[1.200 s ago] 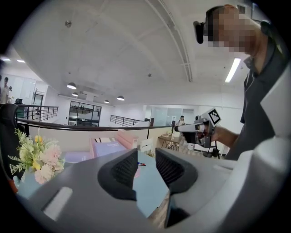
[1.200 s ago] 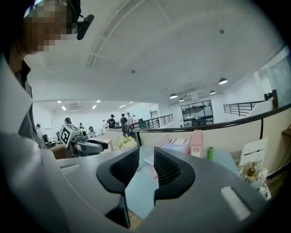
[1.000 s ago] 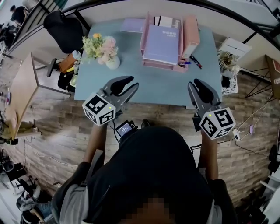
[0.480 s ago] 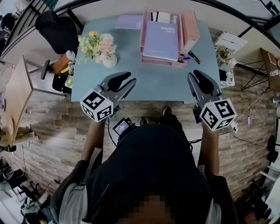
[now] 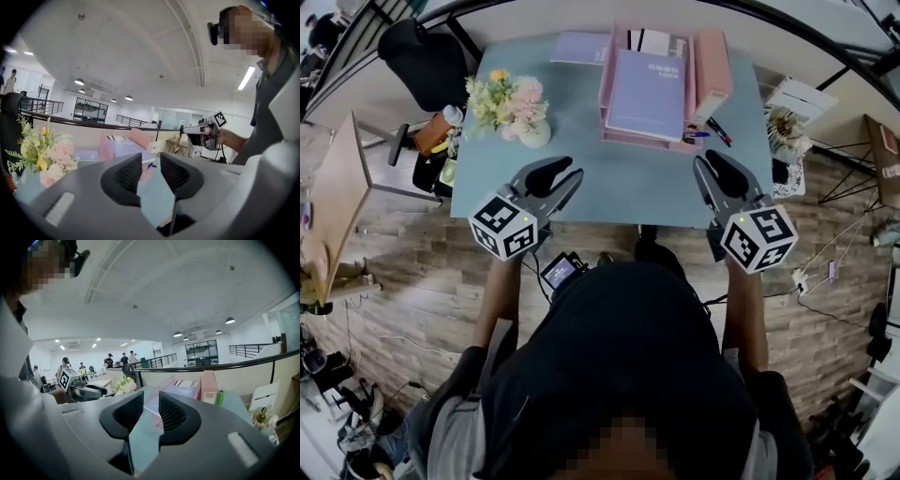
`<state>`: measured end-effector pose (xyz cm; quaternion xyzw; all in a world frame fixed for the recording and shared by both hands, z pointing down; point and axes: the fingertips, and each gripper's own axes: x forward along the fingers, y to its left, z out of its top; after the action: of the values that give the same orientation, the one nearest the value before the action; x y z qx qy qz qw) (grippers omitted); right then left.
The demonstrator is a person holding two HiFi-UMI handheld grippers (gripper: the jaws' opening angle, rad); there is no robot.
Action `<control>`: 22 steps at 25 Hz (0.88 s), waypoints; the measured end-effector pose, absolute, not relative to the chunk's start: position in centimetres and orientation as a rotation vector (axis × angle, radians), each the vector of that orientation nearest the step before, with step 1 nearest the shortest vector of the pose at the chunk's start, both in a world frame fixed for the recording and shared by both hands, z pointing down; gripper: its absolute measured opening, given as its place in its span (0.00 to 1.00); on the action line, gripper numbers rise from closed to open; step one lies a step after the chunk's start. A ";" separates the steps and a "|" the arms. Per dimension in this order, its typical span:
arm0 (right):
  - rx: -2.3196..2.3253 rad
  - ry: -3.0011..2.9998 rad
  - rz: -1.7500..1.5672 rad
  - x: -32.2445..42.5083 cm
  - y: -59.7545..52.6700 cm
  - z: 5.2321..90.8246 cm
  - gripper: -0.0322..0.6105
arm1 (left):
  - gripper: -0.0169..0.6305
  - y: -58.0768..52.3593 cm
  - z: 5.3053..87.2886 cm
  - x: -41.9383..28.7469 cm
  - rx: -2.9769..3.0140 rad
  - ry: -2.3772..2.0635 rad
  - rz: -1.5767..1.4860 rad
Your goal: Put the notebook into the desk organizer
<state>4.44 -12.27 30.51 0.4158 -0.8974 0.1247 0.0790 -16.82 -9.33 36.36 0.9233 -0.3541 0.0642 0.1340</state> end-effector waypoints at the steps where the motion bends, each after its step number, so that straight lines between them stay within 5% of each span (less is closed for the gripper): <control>1: 1.238 -2.686 0.379 4.5 -12.7 30.6 0.18 | 0.25 -9.7 36.4 -16.8 2.672 -1.032 0.190; 22: 1.119 -2.602 0.620 5.8 -20.3 39.2 0.18 | 0.25 -18.0 42.3 -14.7 2.484 -1.090 0.212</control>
<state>5.79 -20.25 39.18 0.3830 -0.8909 0.2123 0.1207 -14.70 -17.96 42.29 0.8929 -0.3917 0.0763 0.2087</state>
